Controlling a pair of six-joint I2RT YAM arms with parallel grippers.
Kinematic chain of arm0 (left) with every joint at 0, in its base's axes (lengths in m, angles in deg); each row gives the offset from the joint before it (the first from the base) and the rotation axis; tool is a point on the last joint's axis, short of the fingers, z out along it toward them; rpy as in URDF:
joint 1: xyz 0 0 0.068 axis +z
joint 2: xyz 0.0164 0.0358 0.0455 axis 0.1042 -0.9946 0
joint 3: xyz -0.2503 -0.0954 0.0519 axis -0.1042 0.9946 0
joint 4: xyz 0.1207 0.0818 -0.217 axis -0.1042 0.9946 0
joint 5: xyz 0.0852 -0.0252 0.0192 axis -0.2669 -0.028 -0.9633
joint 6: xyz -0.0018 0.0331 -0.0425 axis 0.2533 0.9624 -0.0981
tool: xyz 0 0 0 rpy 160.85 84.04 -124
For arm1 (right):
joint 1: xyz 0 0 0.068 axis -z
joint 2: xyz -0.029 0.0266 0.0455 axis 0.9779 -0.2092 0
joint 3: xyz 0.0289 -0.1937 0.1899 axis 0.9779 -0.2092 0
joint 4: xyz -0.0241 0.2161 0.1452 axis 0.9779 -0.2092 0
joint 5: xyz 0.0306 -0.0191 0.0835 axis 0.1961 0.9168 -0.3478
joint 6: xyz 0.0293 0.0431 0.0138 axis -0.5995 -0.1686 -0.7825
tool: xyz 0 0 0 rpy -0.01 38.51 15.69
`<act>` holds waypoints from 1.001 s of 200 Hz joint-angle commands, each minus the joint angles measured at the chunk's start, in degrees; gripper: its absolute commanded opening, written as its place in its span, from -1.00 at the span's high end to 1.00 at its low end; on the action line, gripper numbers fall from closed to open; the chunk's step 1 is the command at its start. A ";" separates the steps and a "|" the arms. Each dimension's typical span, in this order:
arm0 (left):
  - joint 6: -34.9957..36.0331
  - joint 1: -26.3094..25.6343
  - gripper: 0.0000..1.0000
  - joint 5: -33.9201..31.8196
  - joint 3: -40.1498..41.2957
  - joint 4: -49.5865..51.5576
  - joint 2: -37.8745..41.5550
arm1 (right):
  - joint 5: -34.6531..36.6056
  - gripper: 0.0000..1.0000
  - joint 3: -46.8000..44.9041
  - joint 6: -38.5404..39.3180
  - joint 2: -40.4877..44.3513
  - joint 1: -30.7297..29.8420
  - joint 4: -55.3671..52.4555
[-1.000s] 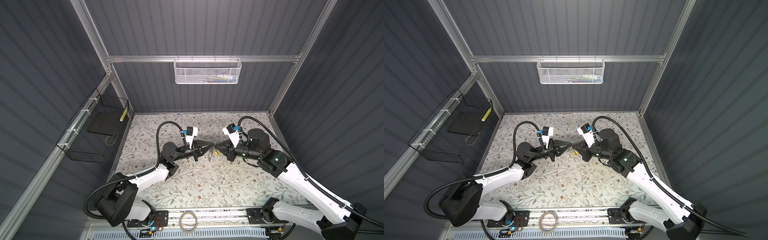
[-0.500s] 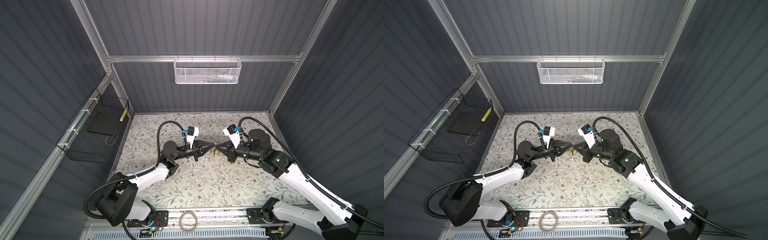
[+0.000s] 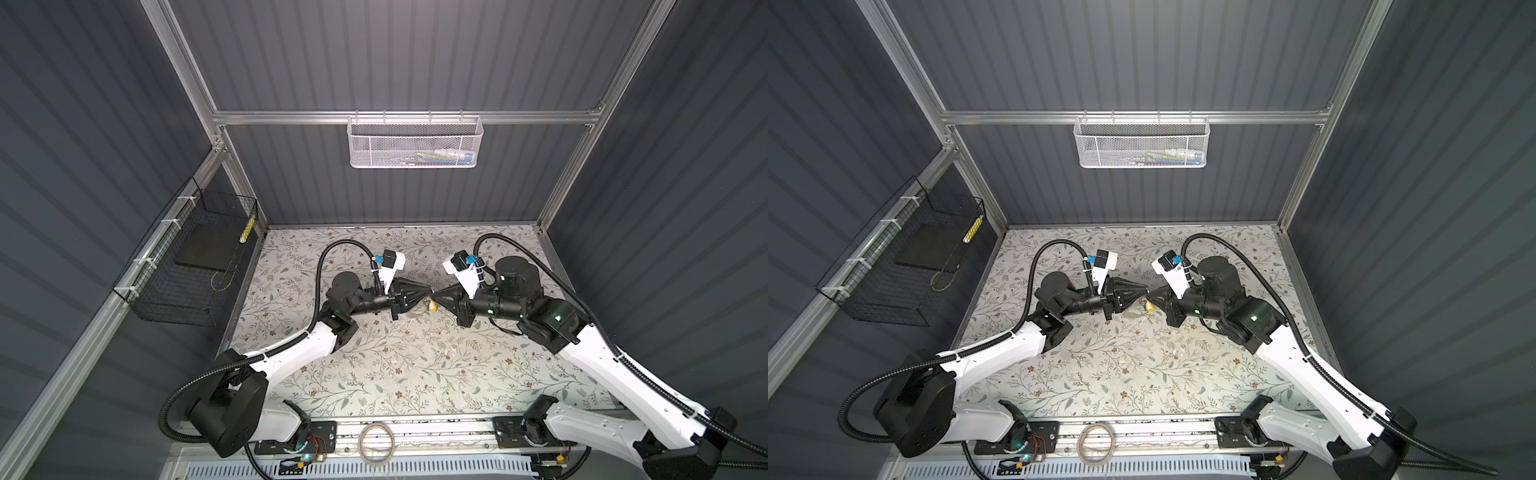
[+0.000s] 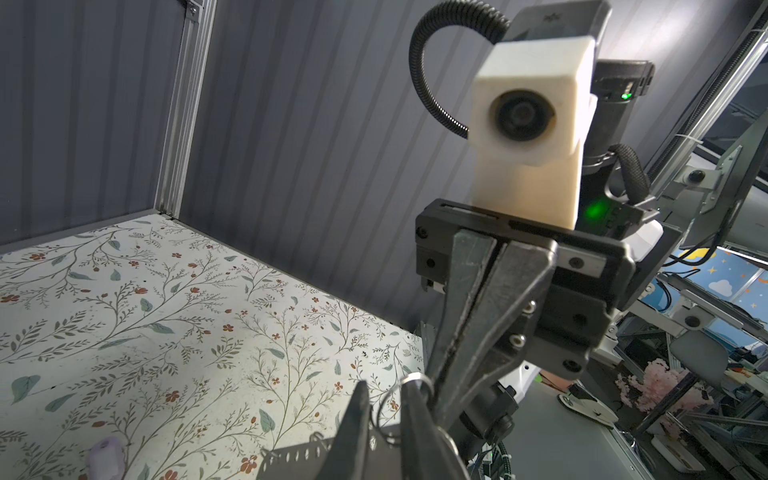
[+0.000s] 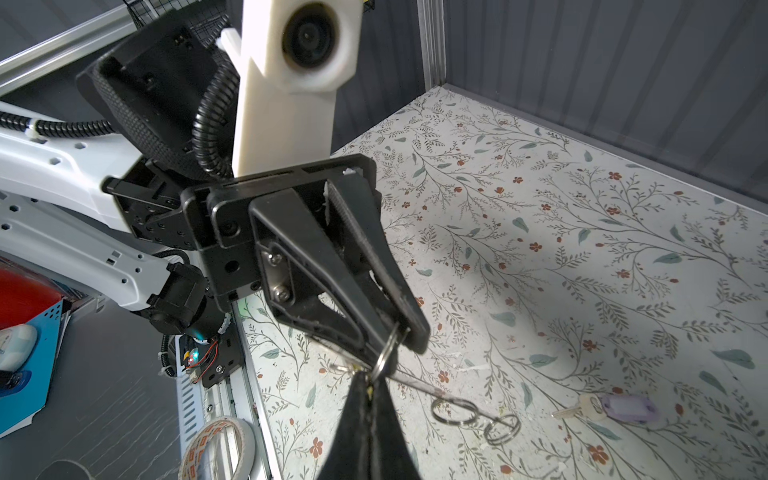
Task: Attach keys to a key ring
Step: Insert the key into the keyring.
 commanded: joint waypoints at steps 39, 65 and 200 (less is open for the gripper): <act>6.25 -0.41 1.00 3.72 -3.26 7.48 4.11 | -2.18 1.00 1.48 1.27 -0.73 0.46 -1.14; 6.16 -0.43 1.00 3.34 -2.69 7.11 4.47 | -2.45 1.00 1.22 1.05 -0.70 0.71 -0.73; 1.59 -0.44 1.00 3.52 -1.26 -0.65 4.05 | -3.50 0.59 -0.28 -1.93 -0.97 1.75 4.35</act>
